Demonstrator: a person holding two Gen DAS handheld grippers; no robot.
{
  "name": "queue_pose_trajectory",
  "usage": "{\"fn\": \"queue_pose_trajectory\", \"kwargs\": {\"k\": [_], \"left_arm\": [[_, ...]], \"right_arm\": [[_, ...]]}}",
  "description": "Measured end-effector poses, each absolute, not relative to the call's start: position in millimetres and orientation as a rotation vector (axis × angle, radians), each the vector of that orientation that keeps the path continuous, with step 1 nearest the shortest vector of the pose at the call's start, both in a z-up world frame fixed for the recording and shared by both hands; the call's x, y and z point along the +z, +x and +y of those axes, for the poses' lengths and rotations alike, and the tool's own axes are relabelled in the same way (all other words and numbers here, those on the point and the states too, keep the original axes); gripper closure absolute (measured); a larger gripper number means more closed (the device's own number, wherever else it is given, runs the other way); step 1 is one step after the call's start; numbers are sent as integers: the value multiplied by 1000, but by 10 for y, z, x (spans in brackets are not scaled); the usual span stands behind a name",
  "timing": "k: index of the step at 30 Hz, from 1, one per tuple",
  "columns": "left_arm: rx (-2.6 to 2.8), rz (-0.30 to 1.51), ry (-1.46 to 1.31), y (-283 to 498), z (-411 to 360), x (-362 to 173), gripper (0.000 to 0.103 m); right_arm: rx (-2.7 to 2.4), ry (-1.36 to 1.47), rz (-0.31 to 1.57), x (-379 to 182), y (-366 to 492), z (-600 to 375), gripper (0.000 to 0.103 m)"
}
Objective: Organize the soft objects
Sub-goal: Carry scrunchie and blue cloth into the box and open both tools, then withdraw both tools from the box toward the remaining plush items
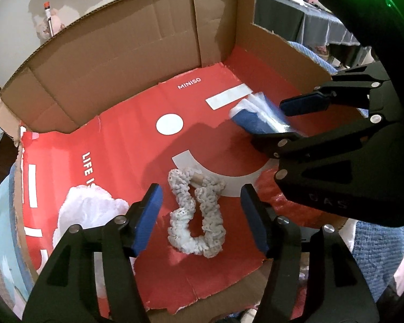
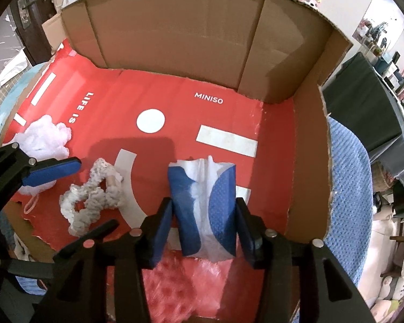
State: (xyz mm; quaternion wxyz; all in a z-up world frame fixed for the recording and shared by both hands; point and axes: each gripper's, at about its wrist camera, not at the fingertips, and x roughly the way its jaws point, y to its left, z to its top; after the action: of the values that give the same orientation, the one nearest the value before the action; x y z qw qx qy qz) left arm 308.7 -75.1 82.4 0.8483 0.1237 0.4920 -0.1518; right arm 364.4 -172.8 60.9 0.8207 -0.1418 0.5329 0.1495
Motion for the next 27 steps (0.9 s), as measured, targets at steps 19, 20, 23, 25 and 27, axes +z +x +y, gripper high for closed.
{"fn": "queue_pose_trajectory", "kwargs": {"k": [19, 20, 23, 25, 27], "left_arm": [[-290, 937, 201, 2860, -601, 1183, 31], [-289, 923, 197, 2827, -584, 1230, 31], [-285, 883, 180, 2712, -533, 1372, 31], [-279, 843, 170, 2610, -495, 1476, 26], [-267, 798, 167, 2491, -459, 1579, 21]], "right_arm": [[297, -252, 1055, 940, 3468, -1807, 31], [298, -247, 1044, 978, 3447, -1818, 31], [303, -225, 1010, 1116, 3354, -1846, 29], [306, -210, 980, 1218, 3269, -1874, 22], [311, -198, 948, 1315, 3170, -1896, 20]]}}
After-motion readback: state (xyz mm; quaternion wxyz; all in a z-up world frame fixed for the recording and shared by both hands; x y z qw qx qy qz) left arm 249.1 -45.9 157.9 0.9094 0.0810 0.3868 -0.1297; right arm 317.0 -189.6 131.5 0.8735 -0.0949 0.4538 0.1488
